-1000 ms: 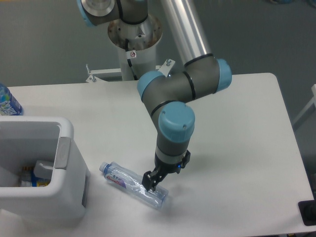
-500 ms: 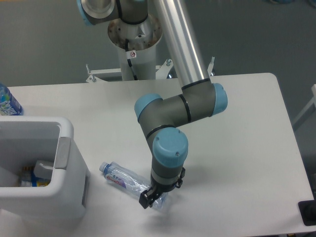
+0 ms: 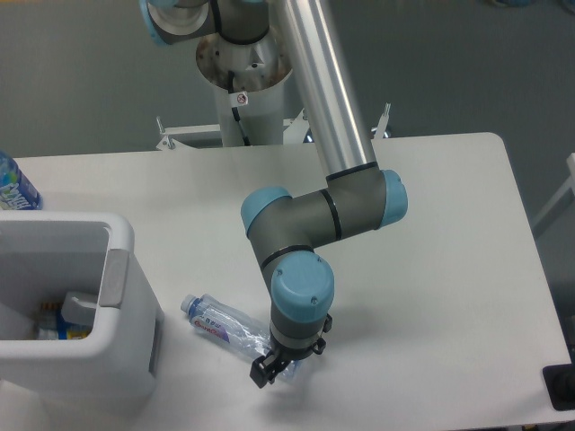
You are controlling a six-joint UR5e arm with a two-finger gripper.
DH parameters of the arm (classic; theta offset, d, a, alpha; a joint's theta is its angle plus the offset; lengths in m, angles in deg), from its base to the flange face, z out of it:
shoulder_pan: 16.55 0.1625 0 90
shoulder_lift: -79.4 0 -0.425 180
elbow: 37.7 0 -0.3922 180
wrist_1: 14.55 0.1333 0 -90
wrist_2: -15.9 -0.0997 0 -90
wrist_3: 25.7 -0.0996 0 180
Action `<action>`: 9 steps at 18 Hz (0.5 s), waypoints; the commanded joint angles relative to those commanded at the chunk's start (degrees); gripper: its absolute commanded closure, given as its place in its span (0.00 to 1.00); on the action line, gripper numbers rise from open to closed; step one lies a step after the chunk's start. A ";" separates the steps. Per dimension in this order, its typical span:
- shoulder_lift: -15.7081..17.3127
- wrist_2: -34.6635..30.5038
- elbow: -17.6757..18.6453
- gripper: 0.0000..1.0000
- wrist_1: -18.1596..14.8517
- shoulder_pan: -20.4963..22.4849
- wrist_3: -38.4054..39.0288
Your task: Place the trash in the trash can
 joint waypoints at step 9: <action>-1.41 -1.67 0.00 0.00 0.09 -0.88 0.00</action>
